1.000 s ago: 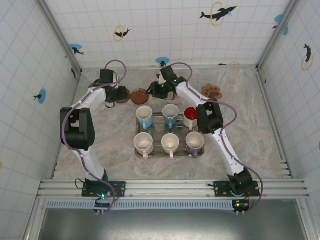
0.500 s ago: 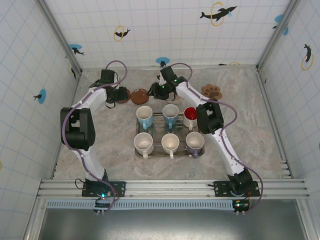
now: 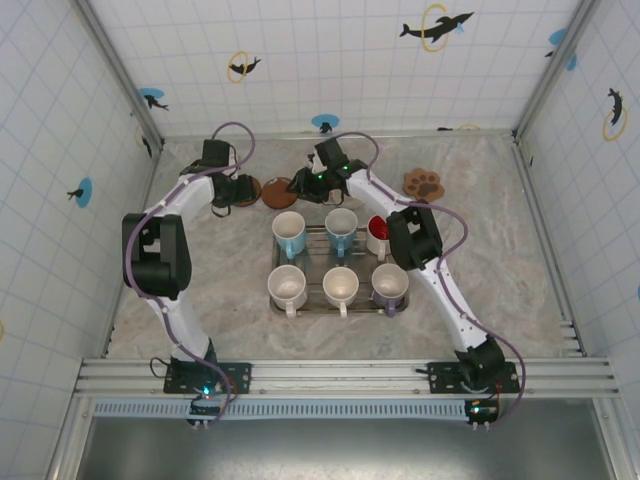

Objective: Place the cup by the coaster

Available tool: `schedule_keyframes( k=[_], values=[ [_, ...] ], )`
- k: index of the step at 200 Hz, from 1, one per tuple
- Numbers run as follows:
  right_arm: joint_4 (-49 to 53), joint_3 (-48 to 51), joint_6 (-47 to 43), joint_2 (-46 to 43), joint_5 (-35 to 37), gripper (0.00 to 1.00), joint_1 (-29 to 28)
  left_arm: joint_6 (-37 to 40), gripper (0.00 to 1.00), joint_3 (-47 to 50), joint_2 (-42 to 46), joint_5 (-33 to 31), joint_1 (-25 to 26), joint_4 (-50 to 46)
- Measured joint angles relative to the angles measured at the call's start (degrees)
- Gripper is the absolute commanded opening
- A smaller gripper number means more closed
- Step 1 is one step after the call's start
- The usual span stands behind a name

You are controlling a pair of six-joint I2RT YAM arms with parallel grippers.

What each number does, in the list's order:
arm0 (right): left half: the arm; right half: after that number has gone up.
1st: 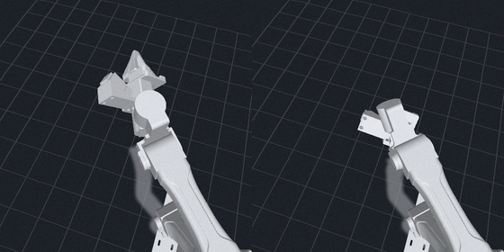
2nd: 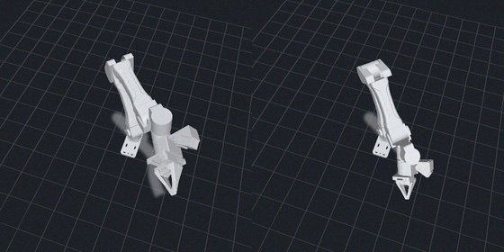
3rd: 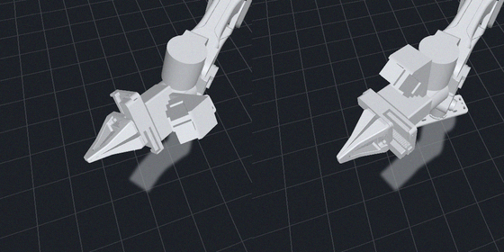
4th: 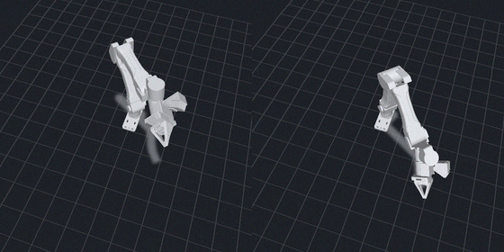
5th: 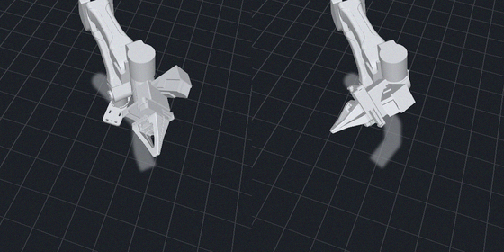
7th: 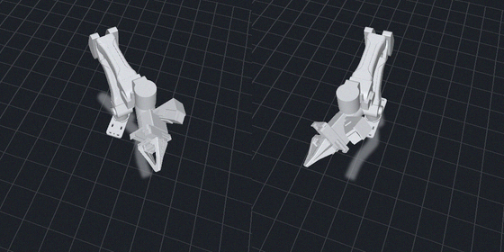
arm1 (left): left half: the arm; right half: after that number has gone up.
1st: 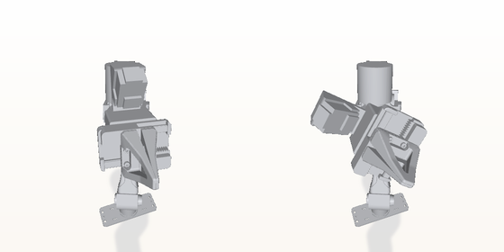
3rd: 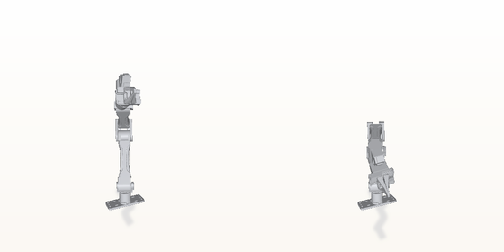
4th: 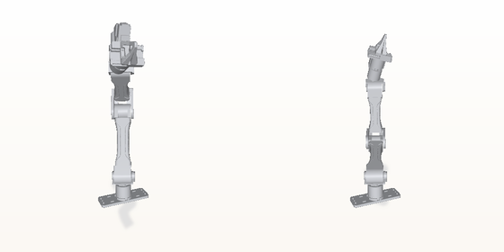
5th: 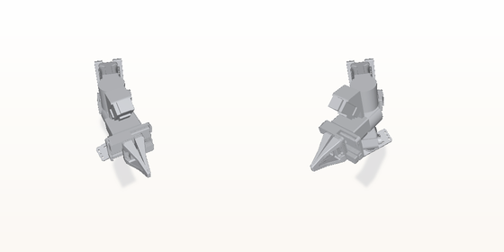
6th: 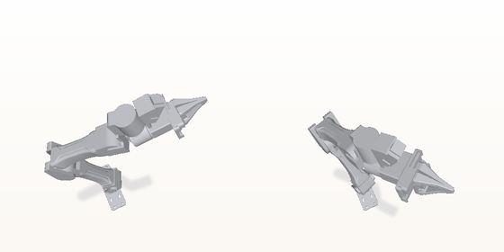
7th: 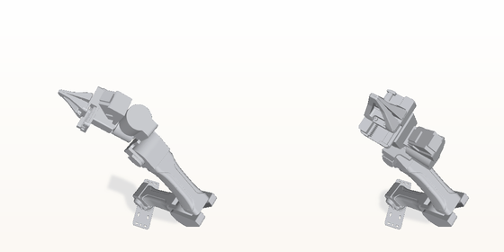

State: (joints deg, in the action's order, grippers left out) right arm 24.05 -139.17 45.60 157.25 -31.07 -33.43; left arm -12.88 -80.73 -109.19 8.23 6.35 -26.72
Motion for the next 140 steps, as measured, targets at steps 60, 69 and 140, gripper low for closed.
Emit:
schedule_keyframes(
  k=[60, 69, 140],
  values=[
    [2.2, 0.0, -3.6, -0.3, 0.2, 0.53, 0.9, 0.0, 0.65, -0.1, 0.0, -0.1, 0.0, -0.2],
    [2.9, 0.0, -4.5, -0.4, 0.5, 0.53, 1.2, 0.0, 0.65, -0.1, 0.0, -0.1, 0.0, -0.2],
    [3.3, 0.0, -4.5, -0.7, 0.7, 0.53, 1.0, 0.0, 0.65, -0.1, 0.0, -0.2, 0.0, -0.2]
  ],
)
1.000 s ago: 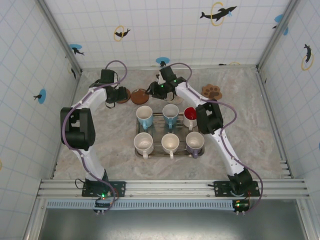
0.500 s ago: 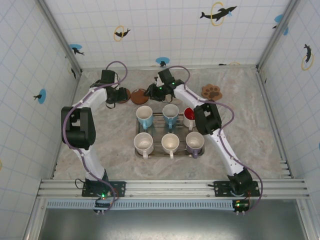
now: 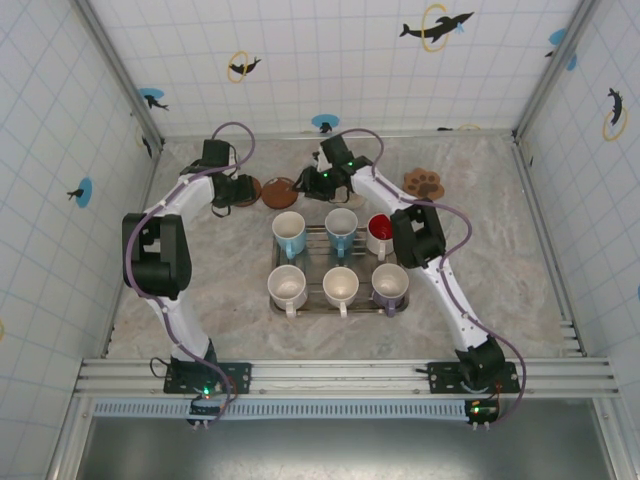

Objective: Place the cup by the coaster

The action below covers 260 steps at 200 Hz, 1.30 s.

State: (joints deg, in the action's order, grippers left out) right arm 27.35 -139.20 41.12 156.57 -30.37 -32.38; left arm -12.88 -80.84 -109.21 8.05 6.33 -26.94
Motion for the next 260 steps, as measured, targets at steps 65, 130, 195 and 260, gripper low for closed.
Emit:
schedule_keyframes(
  k=[65, 130, 195, 260],
  values=[
    [-5.8, 0.0, 6.3, 1.6, -1.6, 0.50, -2.3, 0.4, 0.65, 0.0, 0.0, -0.2, 0.0, 0.0],
    [-10.4, -2.4, 11.5, 4.2, -2.8, 0.49, -2.6, 0.4, 0.65, 0.0, 0.0, -0.4, 0.0, 0.0],
    [-10.5, -2.4, 11.2, 4.2, -2.9, 0.49, -2.4, 0.4, 0.65, 0.0, 0.0, -0.4, 0.0, 0.0],
    [-7.1, -2.2, 7.7, 0.7, -3.1, 0.49, -1.2, 0.3, 0.64, 0.4, 3.0, 0.7, 0.2, 0.5]
  ],
)
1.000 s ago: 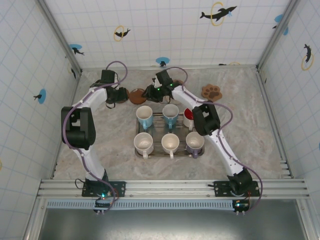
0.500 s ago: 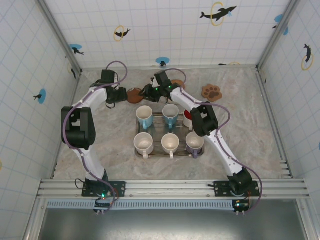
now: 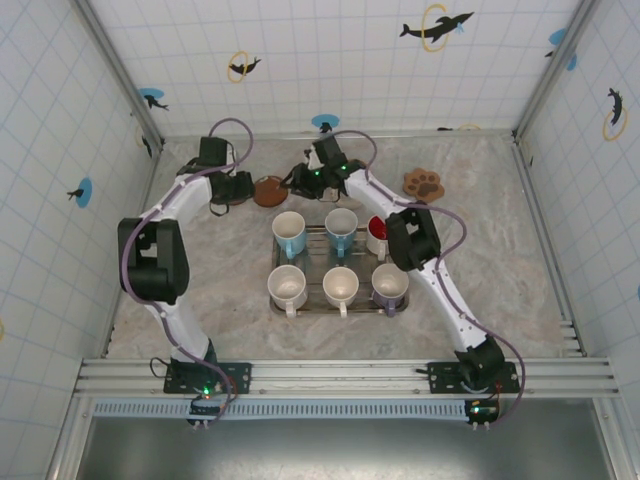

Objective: Place the cup by the coaster

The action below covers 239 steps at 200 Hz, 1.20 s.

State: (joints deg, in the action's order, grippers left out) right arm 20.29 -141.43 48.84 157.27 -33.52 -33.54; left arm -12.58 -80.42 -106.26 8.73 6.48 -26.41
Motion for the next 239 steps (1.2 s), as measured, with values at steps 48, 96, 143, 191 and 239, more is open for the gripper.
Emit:
schedule_keyframes(
  k=[48, 96, 143, 191, 239],
  values=[
    [4.3, 0.8, -6.2, -10.3, 0.6, 0.50, 3.3, -0.1, 0.63, -1.1, 0.9, 1.7, 2.6, 0.3],
    [14.6, 0.8, -16.5, -16.3, 5.1, 0.49, 8.6, -0.1, 0.62, -9.2, -2.7, 4.6, 6.6, 1.0],
    [23.8, 6.8, -25.4, -16.8, 10.2, 0.48, 13.4, -0.1, 0.61, -15.8, -8.5, 7.1, 9.8, 1.7],
    [27.7, 15.4, -30.6, -17.0, 12.7, 0.44, 16.9, -0.1, 0.61, -20.0, -12.9, 7.8, 13.1, 1.2],
    [28.0, 17.7, -33.6, -17.0, 12.6, 0.42, 17.2, -0.1, 0.61, -21.9, -14.2, 7.8, 14.4, 0.2]
  ],
)
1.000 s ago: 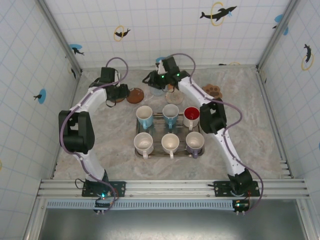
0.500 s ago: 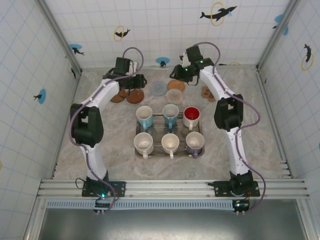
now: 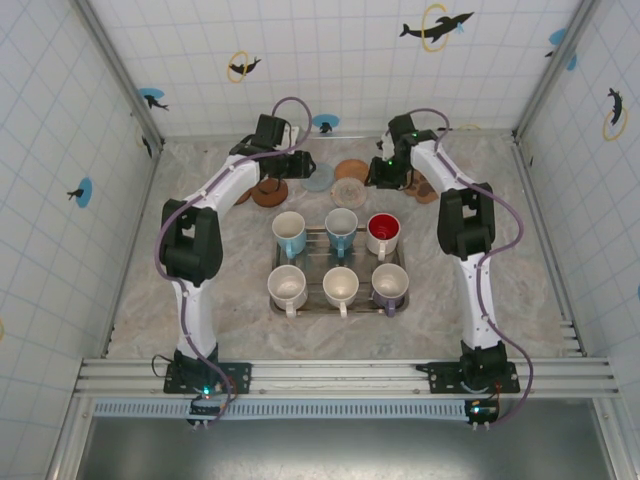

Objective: Place the cup by the coaster

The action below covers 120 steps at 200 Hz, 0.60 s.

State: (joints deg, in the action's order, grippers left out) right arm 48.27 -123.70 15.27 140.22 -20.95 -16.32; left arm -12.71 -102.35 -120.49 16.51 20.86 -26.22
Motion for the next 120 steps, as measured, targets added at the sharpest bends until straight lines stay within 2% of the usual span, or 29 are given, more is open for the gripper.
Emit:
schedule_keyframes(
  k=[120],
  values=[
    [-3.3, 1.7, -0.6, 1.9, -3.6, 0.41, 0.2, 0.0, 0.60, -0.3, -0.1, -0.4, 0.1, -1.1]
  ],
)
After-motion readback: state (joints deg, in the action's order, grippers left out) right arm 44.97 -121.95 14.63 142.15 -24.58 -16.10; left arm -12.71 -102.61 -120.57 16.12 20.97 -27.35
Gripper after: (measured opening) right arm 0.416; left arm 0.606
